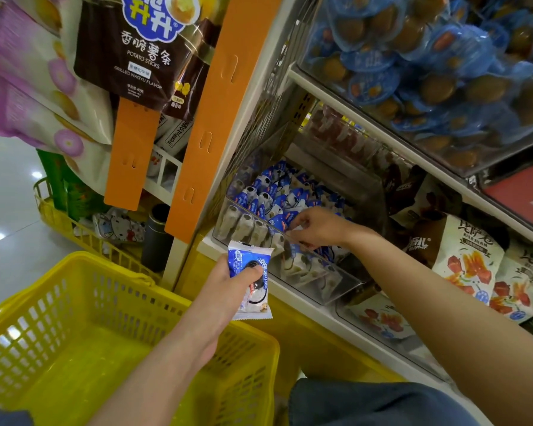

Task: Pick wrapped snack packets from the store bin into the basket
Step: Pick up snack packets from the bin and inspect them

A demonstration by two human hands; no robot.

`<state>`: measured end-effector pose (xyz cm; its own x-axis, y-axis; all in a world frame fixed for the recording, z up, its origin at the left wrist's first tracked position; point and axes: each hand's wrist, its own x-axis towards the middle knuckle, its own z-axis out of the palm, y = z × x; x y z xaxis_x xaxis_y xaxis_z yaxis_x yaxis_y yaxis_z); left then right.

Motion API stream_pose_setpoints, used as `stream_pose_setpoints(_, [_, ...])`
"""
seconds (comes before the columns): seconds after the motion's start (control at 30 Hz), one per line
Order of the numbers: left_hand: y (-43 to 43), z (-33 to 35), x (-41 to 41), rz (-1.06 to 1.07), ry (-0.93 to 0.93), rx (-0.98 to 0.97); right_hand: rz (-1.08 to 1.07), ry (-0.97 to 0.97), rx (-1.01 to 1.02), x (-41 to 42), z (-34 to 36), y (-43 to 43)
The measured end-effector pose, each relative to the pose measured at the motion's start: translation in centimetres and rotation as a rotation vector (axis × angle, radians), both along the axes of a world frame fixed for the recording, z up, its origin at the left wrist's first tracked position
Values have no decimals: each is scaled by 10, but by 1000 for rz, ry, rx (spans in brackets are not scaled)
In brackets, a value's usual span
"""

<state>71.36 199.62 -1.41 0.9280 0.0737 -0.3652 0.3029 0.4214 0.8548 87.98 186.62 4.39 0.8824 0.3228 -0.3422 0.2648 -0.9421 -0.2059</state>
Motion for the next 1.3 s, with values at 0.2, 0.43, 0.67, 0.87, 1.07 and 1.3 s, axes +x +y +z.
stream_pose_setpoints(0.2, [-1,-1,2,-8,-9,3,-239,51,-275,-17,17,-20])
stream_pose_setpoints(0.43, [-2,-4,2,1,-20,4,-434,492,219,-27,15,-28])
stream_pose_setpoints(0.67, [-5,-8,2,-3,-4,29,-342,200,-47,-34,6,-27])
stream_pose_setpoints(0.87, [-4,-11,-6,-23,-61,91,-114,-388,367,-64,8,-24])
stream_pose_setpoints(1.07, [-8,-18,-10,-39,-162,163,122,-255,619,-122,-29,-9])
stream_pose_setpoints(1.3, [-12,-25,-17,-18,-177,163,-55,51,927,-119,-55,-8])
